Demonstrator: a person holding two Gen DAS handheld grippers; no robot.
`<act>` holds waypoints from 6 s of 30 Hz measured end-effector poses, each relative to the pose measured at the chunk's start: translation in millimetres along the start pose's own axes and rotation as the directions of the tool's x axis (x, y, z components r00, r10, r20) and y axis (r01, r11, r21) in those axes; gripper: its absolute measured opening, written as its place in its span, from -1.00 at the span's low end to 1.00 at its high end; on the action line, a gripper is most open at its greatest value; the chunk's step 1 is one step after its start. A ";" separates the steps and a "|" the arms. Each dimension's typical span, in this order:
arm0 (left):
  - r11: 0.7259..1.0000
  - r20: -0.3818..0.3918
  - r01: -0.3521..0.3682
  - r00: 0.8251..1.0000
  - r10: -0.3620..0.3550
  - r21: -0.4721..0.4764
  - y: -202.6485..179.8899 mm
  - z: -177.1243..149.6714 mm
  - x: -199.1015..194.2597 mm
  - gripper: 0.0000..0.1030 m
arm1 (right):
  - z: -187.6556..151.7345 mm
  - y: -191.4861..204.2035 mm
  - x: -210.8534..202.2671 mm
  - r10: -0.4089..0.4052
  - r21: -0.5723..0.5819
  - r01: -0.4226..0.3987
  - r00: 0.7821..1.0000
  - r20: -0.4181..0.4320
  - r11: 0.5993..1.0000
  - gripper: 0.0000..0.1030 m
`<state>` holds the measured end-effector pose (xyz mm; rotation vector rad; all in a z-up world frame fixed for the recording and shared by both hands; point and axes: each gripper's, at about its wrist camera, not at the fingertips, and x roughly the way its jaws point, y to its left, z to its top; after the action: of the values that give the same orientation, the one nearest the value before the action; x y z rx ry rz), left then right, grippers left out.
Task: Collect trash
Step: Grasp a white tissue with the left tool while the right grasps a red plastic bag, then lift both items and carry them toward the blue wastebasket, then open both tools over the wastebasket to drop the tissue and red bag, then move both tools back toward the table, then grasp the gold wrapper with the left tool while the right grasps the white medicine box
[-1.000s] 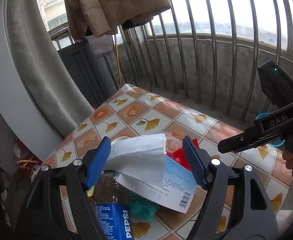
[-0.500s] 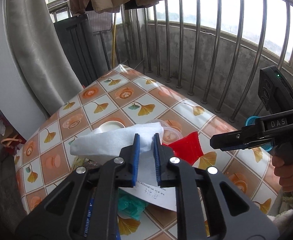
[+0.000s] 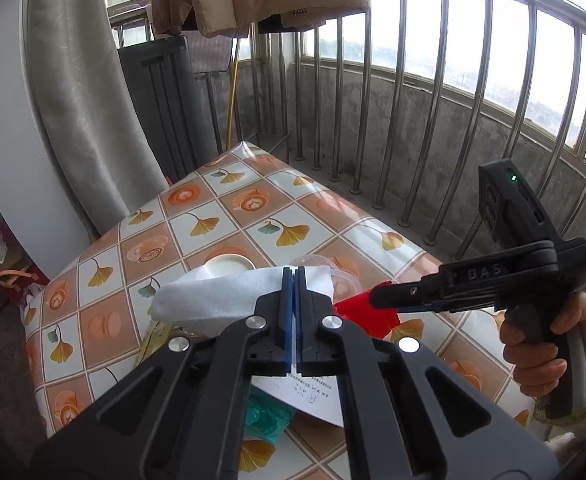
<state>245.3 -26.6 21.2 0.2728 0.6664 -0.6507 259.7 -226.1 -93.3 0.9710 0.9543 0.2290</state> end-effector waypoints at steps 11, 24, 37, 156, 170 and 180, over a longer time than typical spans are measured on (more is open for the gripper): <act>0.999 0.111 -0.012 0.994 0.017 -0.051 8.8 12.4 -29.3 -1.00 | -4.9 3.4 -3.2 -0.040 -0.061 0.042 0.999 0.033 0.997 -0.84; 0.995 0.205 -0.014 0.978 0.035 -0.103 15.9 20.6 -56.3 -1.00 | -23.6 28.0 -39.2 -0.097 -0.209 0.120 0.988 0.117 0.971 -0.88; 0.991 0.290 0.025 0.957 0.014 -0.132 11.1 25.7 -81.7 -1.00 | -39.4 31.7 -80.0 -0.083 -0.232 0.122 0.981 0.173 0.965 -0.88; 0.965 0.130 0.105 0.989 -0.075 -0.239 -66.9 -47.3 -109.2 0.58 | -68.0 -71.8 -235.1 -0.237 -0.057 0.272 0.907 0.347 0.960 0.46; 0.911 0.069 -0.122 0.984 0.162 -0.393 105.1 -73.7 -99.4 0.58 | -84.3 61.8 -70.8 -0.248 -0.382 0.278 0.961 0.125 0.881 0.63; 0.932 -0.072 -0.144 0.989 0.127 -0.333 134.0 -57.4 -19.5 0.18 | -88.4 90.8 9.9 -0.394 -0.506 0.389 0.913 0.102 0.770 0.68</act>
<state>291.2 110.4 -5.6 0.0149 0.7870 -0.3888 218.2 -115.4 -46.6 0.2573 1.0113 0.1237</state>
